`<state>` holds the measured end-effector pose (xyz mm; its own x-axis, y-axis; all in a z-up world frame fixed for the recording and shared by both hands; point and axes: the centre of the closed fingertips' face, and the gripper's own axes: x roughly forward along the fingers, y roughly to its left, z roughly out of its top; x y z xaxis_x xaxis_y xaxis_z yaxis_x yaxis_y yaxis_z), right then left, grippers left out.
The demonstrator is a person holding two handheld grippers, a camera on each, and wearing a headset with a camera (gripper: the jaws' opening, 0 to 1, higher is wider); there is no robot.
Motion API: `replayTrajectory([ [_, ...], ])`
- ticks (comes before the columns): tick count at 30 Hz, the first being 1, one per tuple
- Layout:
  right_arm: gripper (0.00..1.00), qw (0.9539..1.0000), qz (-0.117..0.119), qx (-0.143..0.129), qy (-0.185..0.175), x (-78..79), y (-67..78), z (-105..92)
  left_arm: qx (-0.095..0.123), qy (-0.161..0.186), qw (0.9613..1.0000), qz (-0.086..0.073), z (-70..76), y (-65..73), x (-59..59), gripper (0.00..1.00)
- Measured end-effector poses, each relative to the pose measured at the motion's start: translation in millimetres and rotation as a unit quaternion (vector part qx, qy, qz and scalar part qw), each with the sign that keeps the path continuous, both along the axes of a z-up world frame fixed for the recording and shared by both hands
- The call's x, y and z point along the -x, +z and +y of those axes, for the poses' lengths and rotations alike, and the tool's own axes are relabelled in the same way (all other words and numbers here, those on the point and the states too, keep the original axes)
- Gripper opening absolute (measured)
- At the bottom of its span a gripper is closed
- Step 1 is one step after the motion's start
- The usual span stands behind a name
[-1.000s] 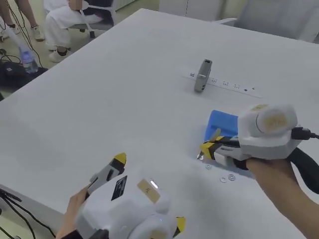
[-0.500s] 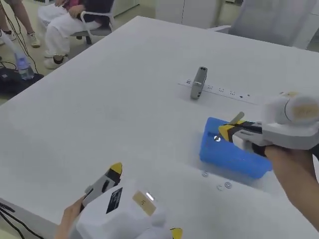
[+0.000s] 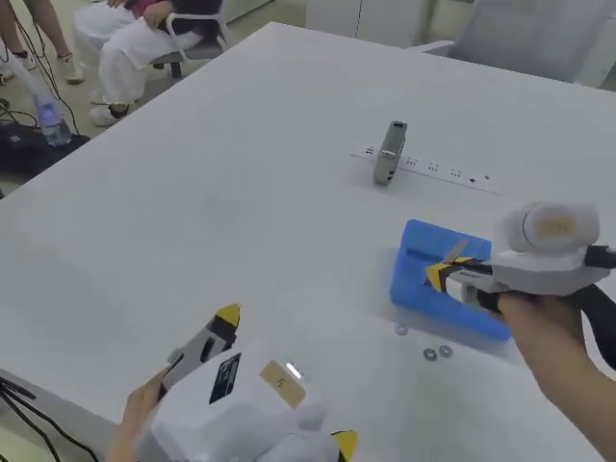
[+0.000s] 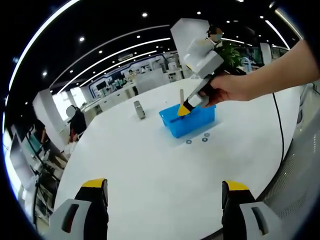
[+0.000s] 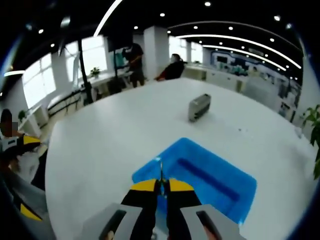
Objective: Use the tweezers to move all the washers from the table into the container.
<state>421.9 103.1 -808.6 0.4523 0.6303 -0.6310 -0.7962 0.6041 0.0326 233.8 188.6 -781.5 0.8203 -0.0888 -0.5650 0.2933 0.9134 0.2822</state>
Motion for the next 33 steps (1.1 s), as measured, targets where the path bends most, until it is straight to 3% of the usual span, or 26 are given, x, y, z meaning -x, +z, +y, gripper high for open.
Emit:
replayTrajectory([
  [3, 0.03, 0.9998, 0.002, 0.015, 0.009, 3.2, -7.2, -0.4, 0.001, 0.000, 1.0000, 0.000, -0.1, 0.0, 0.1, 0.97],
  [5, 0.03, 1.0000, -0.002, 0.004, 0.008, 1.2, -4.8, -0.2, 0.002, 0.001, 1.0000, -0.001, 0.1, 0.5, -0.2, 0.97],
  [15, 0.03, 0.9999, 0.005, 0.009, 0.007, -1.9, -3.5, -3.2, 0.002, 0.003, 1.0000, -0.003, 1.1, 0.8, -0.4, 0.96],
  [21, 0.03, 0.9997, -0.018, -0.014, 0.007, 1.7, 24.6, -1.9, 0.004, 0.003, 1.0000, -0.004, 0.8, 1.5, -0.6, 0.96],
  [26, 0.03, 0.9981, -0.034, -0.050, 0.011, 16.1, 53.5, -2.8, 0.006, 0.005, 1.0000, -0.005, 1.5, 2.8, -0.3, 0.96],
  [29, 0.03, 0.9976, -0.032, -0.059, 0.017, 29.6, 59.3, -3.5, 0.006, 0.005, 1.0000, -0.003, 1.3, 2.0, -0.1, 0.96],
  [33, 0.03, 0.9977, -0.025, -0.055, 0.030, 46.2, 51.0, -4.2, 0.006, 0.005, 1.0000, -0.003, 1.5, 1.7, 0.0, 0.95],
])
